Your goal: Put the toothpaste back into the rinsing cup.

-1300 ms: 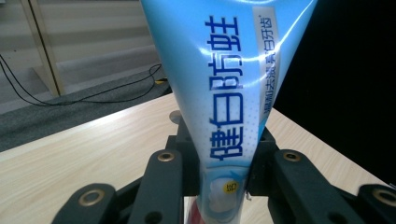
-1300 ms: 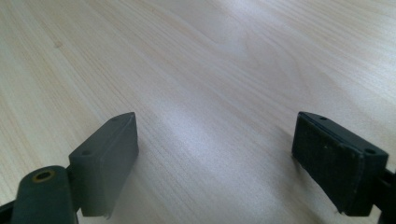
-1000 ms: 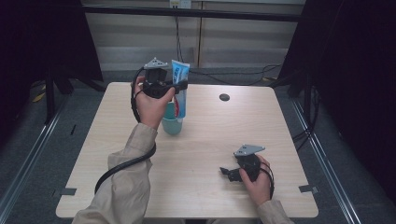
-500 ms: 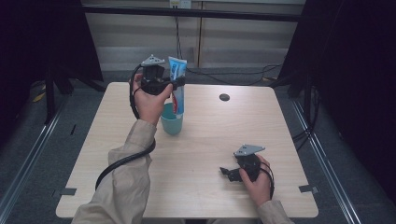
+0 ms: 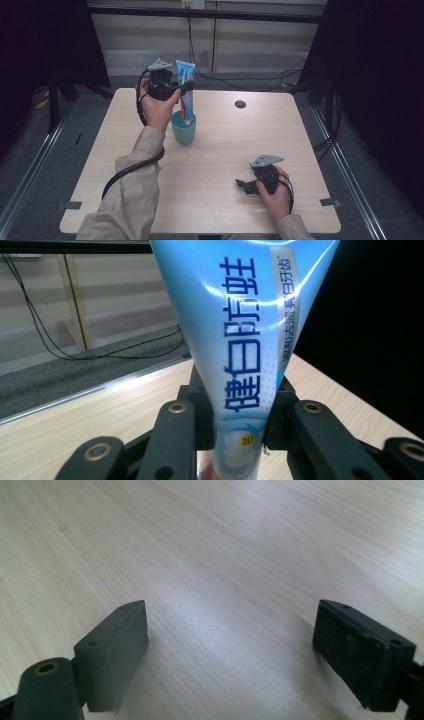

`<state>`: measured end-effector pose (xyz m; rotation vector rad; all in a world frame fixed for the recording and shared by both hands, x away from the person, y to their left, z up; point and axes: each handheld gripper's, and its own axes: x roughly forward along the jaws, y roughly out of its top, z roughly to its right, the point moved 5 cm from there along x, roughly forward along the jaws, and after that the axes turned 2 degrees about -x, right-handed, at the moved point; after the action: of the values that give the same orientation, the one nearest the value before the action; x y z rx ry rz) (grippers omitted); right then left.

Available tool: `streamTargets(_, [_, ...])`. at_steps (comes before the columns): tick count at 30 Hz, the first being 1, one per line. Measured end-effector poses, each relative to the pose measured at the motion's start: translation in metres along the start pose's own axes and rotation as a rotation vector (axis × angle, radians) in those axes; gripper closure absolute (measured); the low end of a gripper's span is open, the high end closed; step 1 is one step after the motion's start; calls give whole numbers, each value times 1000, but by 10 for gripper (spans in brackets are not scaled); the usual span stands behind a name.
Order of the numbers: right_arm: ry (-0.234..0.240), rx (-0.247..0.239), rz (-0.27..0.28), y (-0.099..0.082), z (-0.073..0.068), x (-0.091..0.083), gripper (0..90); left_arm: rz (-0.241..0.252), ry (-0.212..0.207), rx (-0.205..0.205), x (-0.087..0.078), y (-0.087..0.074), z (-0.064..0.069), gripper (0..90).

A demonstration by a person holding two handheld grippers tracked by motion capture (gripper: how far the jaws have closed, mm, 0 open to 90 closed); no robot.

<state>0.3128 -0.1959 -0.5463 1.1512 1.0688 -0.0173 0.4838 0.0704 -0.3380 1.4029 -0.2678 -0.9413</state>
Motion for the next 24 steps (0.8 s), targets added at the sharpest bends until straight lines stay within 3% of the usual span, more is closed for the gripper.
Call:
streamTargets(15, [1,0,0,0,0,0,140,-37,49,8,16,-21,-18,726])
streamTargets(24, [6,-4,2,0,0,0,140,-33,67,-9,22,-30,-25,724])
